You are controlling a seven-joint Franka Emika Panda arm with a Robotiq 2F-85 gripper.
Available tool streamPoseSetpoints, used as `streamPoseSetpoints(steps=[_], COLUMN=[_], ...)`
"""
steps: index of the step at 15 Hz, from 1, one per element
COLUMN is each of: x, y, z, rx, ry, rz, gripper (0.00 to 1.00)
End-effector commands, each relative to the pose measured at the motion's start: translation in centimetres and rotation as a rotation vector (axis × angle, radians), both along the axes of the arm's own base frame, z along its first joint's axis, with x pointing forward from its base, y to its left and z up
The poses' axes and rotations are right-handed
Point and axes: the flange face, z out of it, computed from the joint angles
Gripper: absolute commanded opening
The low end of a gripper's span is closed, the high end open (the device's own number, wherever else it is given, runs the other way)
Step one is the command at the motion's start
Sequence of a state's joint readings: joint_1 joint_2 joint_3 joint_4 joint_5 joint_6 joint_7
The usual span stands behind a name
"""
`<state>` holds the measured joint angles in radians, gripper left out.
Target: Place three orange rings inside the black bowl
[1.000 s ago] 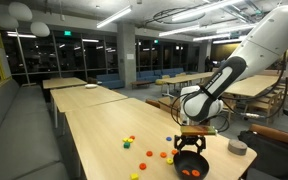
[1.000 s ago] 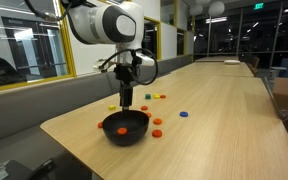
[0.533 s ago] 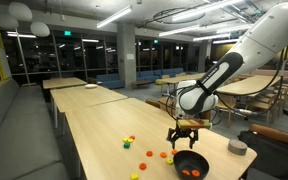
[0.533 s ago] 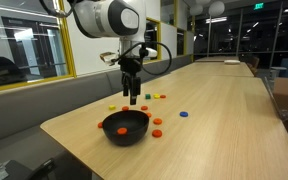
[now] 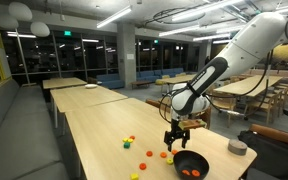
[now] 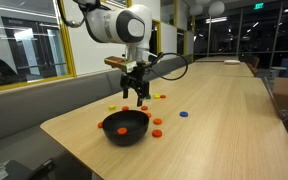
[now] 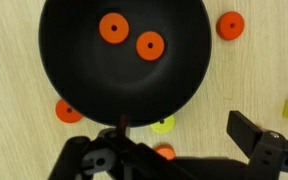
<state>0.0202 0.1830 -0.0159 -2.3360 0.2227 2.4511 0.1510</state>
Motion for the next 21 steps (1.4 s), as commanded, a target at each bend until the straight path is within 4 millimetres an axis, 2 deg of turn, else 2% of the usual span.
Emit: streamPoseSetpoints(steps=[1,5,10,14,21], x=[3.0,4.9,6.1,6.4,6.3], y=[-0.1,-0.5,-1.8,-2.7,-2.3], z=[-1.2,-2.9,-4.5,-5.2,-7.5], rx=[0.026,0.02,-0.013,-0.026,-0.04], ry=[0.004,-0.003,-0.093,-0.151,-0.146], rz=[0.098,0.148,0.125,0.121,0.161], gripper=[1.0,1.0,1.0,1.0,1.0])
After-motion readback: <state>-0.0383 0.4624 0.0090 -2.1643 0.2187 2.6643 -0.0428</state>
